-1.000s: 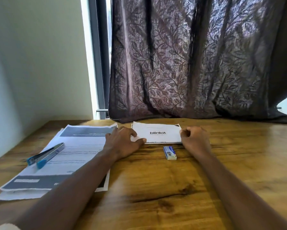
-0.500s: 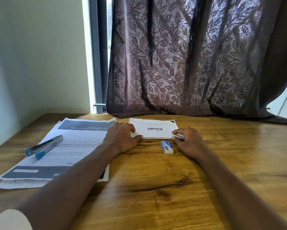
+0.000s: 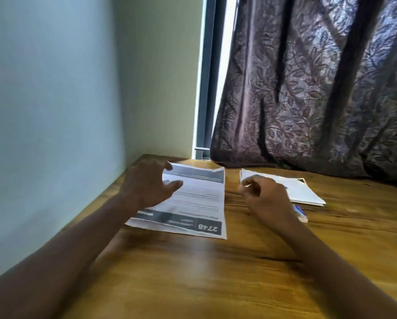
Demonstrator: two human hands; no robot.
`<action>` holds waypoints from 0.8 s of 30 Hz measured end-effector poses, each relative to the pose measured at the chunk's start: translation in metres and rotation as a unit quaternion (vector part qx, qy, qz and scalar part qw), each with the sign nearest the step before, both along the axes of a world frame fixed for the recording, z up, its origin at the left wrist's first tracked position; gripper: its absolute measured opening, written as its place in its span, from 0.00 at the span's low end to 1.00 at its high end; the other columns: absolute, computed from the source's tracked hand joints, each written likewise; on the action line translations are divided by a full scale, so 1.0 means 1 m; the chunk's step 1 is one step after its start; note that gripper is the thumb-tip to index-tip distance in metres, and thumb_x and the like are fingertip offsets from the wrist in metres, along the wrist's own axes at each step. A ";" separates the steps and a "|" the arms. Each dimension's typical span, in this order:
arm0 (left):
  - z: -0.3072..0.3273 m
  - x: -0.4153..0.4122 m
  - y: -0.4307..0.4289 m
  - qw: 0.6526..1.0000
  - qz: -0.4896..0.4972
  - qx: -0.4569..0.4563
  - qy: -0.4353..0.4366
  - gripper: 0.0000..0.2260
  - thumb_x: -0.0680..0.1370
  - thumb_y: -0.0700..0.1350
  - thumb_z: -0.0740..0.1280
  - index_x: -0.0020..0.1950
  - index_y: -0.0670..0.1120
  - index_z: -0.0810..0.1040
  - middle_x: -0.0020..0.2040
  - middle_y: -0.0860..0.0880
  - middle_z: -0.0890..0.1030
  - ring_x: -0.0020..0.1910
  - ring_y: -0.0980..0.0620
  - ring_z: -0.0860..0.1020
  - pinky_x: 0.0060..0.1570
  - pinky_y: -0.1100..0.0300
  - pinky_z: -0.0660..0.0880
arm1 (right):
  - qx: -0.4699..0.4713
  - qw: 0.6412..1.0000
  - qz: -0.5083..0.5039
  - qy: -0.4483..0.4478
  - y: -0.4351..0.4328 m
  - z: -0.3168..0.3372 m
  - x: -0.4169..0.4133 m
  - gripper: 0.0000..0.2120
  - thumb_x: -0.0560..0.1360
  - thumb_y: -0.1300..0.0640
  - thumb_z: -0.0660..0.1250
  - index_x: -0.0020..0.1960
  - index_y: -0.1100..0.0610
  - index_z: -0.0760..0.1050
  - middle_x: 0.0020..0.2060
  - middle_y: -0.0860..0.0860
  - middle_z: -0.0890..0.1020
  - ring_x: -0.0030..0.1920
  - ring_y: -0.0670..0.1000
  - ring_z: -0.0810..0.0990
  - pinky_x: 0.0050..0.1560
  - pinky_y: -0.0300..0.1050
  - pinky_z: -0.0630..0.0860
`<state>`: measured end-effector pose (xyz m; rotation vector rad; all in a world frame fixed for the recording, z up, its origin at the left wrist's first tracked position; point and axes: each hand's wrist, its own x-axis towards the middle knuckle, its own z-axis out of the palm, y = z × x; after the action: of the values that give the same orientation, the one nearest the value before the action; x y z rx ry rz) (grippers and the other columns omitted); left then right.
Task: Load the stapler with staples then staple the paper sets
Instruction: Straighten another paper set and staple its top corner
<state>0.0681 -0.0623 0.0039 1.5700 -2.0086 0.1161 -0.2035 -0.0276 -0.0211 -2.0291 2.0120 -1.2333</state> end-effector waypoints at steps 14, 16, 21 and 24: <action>-0.034 0.029 -0.021 0.995 0.004 0.092 0.029 0.23 0.73 0.57 0.72 0.67 0.54 0.76 0.63 0.52 0.82 0.63 0.47 0.78 0.62 0.50 0.75 | 0.082 0.990 -0.076 0.085 -0.055 -0.026 0.053 0.20 0.71 0.34 0.70 0.52 0.48 0.84 0.50 0.49 0.84 0.54 0.53 0.79 0.51 0.50 0.79; -0.033 0.032 -0.022 0.995 0.001 0.081 0.065 0.21 0.75 0.54 0.72 0.67 0.54 0.76 0.60 0.52 0.84 0.62 0.47 0.80 0.61 0.53 0.75 | 0.075 0.993 -0.067 0.056 -0.054 -0.026 0.052 0.17 0.70 0.35 0.72 0.48 0.47 0.85 0.47 0.49 0.85 0.51 0.53 0.80 0.51 0.52 0.80; -0.027 0.037 -0.022 0.986 0.018 0.012 0.165 0.19 0.73 0.50 0.76 0.63 0.52 0.79 0.57 0.50 0.86 0.52 0.48 0.83 0.53 0.59 0.77 | 0.056 0.997 -0.043 -0.003 -0.055 -0.027 0.052 0.08 0.71 0.44 0.76 0.43 0.48 0.85 0.42 0.46 0.86 0.48 0.52 0.82 0.50 0.52 0.80; -0.028 0.041 -0.024 0.981 0.048 0.001 0.189 0.16 0.72 0.48 0.75 0.59 0.53 0.80 0.55 0.50 0.87 0.53 0.45 0.84 0.56 0.53 0.79 | 0.032 0.998 -0.036 -0.032 -0.055 -0.025 0.044 0.04 0.73 0.51 0.76 0.43 0.50 0.85 0.42 0.48 0.87 0.45 0.50 0.83 0.50 0.50 0.80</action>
<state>0.1094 -0.0859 -0.0240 1.5560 -1.6388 -0.1386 -0.1591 -0.0822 -0.0460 -1.8815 2.0840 -1.2117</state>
